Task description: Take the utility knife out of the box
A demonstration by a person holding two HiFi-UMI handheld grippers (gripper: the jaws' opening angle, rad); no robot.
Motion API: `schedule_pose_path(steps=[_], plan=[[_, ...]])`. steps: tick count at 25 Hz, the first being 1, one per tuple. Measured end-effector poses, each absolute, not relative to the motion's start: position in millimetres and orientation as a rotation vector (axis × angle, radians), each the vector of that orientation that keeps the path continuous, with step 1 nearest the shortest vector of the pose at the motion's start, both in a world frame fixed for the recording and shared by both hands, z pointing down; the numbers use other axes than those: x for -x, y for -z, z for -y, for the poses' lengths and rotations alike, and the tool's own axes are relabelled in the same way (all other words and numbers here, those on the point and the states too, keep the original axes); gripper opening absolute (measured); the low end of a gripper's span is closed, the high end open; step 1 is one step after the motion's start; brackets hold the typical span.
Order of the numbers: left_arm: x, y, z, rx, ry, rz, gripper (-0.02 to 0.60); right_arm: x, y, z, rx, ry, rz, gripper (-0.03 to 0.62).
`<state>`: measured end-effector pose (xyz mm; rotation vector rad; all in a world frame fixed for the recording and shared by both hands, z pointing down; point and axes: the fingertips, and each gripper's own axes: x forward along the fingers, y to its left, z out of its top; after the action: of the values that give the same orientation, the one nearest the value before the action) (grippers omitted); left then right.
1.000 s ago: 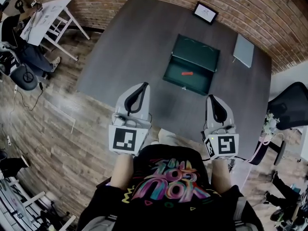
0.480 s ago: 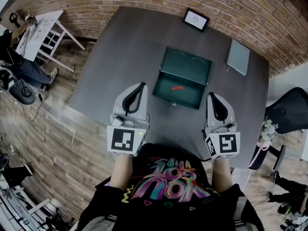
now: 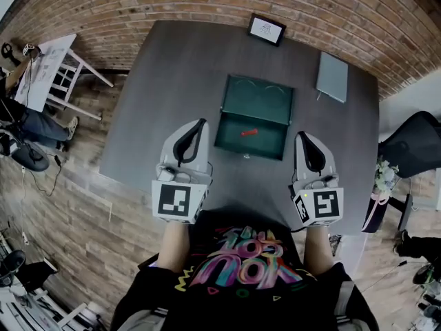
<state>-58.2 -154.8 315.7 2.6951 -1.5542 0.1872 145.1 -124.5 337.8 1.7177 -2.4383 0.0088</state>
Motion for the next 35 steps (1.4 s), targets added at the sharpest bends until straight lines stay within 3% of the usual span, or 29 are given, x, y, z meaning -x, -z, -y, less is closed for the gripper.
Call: schedule_pose_path(steps=[33, 35], plan=[[34.5, -347.0, 197.2, -2.725, -0.216, 1.366, 0.0, -126.5, -379.7, 162.6, -1.519, -0.084, 2.366, 0.002], [33.9, -349.9, 198.5, -2.719, -0.22, 1.365, 0.0, -123.8, -386.2, 164.8, -1.483, -0.096, 2.371, 0.023]])
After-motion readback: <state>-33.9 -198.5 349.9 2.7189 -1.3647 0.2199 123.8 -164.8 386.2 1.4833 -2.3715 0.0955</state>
